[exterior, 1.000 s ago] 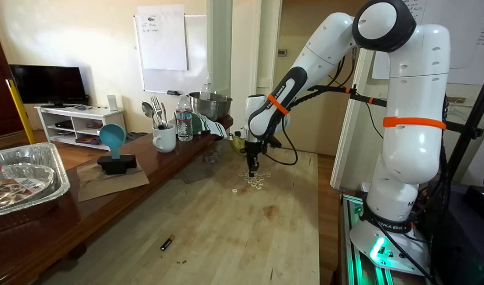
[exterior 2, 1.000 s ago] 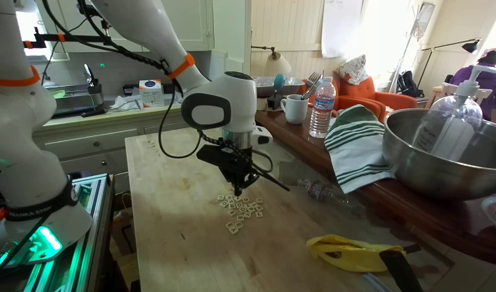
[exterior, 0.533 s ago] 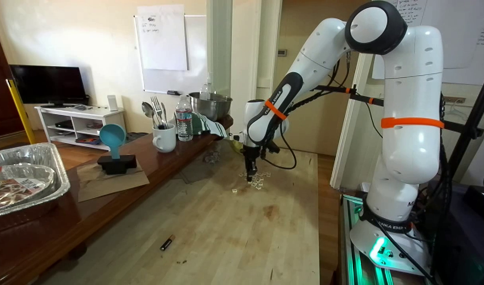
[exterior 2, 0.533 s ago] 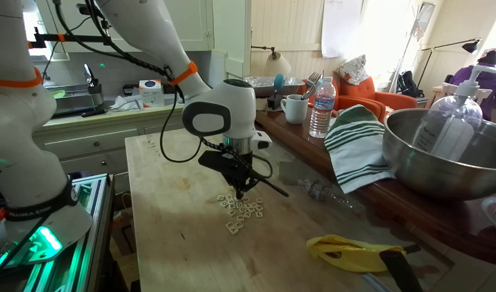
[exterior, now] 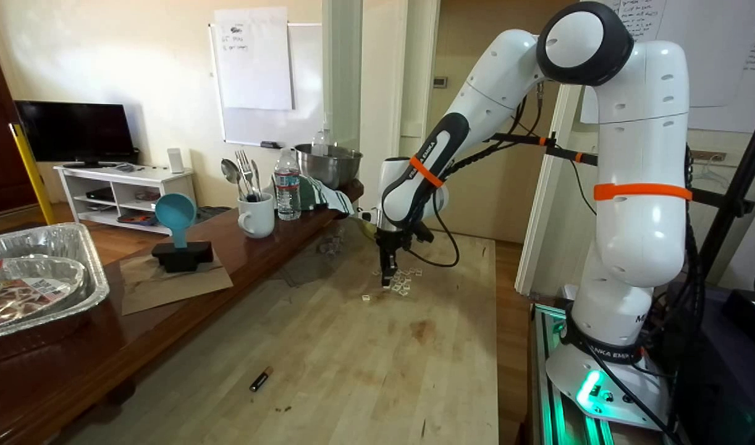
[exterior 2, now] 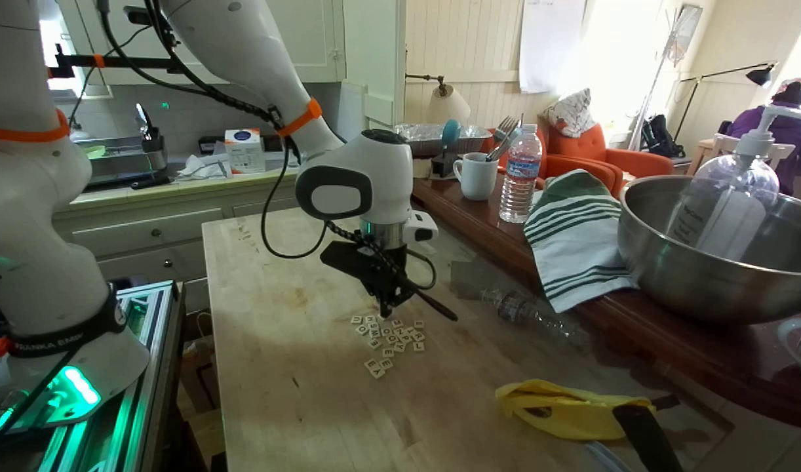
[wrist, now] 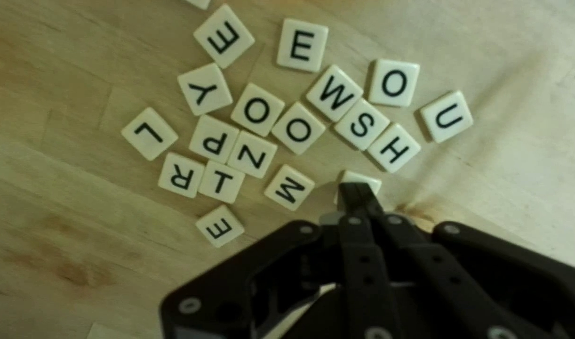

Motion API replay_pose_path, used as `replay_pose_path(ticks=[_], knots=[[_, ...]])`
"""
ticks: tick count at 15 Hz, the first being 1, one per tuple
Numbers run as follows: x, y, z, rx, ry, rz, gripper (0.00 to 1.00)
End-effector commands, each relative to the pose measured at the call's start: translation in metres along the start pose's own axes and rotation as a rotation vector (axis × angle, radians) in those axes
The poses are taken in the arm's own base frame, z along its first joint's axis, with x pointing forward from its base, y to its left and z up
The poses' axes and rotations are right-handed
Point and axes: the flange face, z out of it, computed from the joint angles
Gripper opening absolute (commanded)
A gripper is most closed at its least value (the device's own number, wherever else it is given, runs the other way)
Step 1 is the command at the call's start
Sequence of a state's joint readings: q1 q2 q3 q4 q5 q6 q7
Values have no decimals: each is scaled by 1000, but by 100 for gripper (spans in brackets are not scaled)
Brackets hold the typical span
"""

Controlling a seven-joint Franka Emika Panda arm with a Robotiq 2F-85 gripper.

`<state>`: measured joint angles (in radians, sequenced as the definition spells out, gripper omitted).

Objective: Move three letter tiles to the left.

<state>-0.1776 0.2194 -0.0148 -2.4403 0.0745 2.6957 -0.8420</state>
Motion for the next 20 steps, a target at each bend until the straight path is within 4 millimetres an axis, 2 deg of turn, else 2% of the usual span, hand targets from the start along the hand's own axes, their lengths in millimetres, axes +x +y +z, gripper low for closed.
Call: replay_pose_path(ticks=[1,20], knots=[[7,-3,10,24,10,104,0],[30,-7,9,92,50,700,0]])
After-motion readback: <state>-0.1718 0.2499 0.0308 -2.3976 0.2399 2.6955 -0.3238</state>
